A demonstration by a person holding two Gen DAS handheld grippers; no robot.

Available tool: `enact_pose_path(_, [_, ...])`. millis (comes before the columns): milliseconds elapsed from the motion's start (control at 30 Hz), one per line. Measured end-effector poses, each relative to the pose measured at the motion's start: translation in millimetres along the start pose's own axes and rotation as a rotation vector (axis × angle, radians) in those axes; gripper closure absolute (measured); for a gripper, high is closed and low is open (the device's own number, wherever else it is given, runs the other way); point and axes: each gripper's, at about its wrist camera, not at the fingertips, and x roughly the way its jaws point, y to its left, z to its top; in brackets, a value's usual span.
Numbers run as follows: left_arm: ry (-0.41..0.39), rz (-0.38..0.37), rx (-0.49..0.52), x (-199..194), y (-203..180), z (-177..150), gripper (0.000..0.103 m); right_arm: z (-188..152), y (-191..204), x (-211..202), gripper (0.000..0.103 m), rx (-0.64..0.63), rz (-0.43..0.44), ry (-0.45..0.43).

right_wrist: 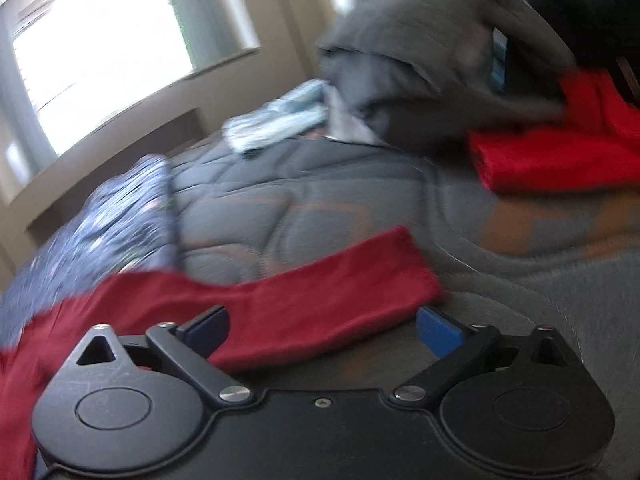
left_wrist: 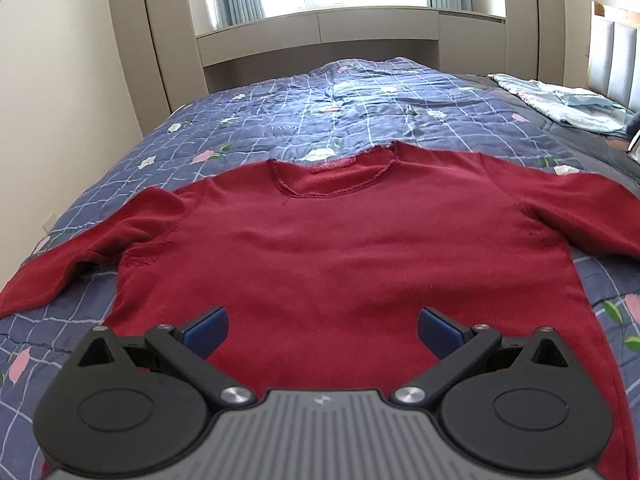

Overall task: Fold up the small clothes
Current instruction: 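Move both grippers toward the sweater and grasp a sleeve cuff with the right gripper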

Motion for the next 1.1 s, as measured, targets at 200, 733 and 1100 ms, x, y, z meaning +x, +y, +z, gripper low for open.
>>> enact_pose_path(200, [-0.003,0.008,0.011,1.2,1.3,0.8,0.000,7.3,-18.9,28.4,0.038,0.127,-0.117,-0.008])
enact_pose_path(733, [0.050,-0.048,-0.157,-13.5,101.8,30.8,0.000,62.7,61.9,-8.4,0.098,0.008,-0.058,-0.175])
enact_pose_path(1100, [-0.033,-0.144,-0.308,-38.3,206.4,40.3,0.000,65.5,323.6,-53.9,0.098,-0.327,0.494,-0.204])
